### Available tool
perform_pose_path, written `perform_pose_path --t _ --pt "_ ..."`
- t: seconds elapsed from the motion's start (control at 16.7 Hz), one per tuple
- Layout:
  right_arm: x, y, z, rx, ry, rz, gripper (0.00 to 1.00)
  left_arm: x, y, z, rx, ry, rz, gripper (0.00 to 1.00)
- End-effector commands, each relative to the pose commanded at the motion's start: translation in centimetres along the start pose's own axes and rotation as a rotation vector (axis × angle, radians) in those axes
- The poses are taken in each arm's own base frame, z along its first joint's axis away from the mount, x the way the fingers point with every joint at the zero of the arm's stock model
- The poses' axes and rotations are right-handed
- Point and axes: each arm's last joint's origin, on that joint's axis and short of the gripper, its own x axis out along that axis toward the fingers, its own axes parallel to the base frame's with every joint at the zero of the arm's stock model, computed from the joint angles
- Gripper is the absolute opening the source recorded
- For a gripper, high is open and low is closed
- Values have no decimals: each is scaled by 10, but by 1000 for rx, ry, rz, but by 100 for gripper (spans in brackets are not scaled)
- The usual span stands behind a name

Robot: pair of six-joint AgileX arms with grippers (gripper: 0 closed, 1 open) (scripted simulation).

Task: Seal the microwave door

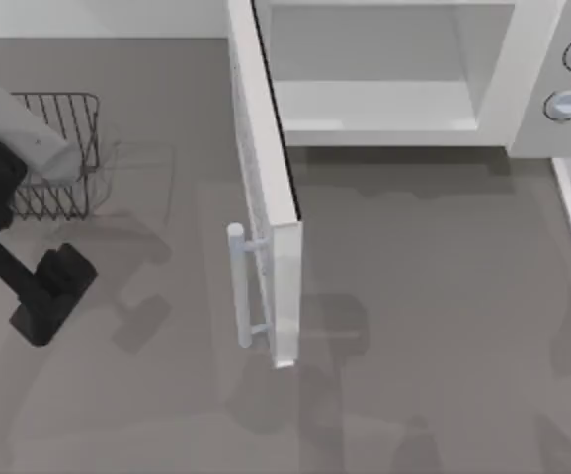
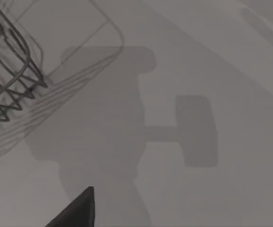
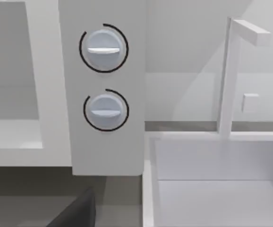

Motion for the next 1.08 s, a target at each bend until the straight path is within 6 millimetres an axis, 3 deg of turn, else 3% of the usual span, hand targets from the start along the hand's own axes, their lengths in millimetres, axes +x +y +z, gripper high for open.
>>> perform_pose_path --t 0.24,0.48,0.78,1.08 --pt "0 0 0 0 0 0 100 23 12 53 140 197 -239 100" --pt "0 0 0 0 0 0 100 33 21 104 277 231 -404 100" --pt "0 0 0 0 0 0 100 18 28 153 428 111 -474 100" --pt "0 0 0 0 0 0 100 1 28 171 499 24 -468 100"
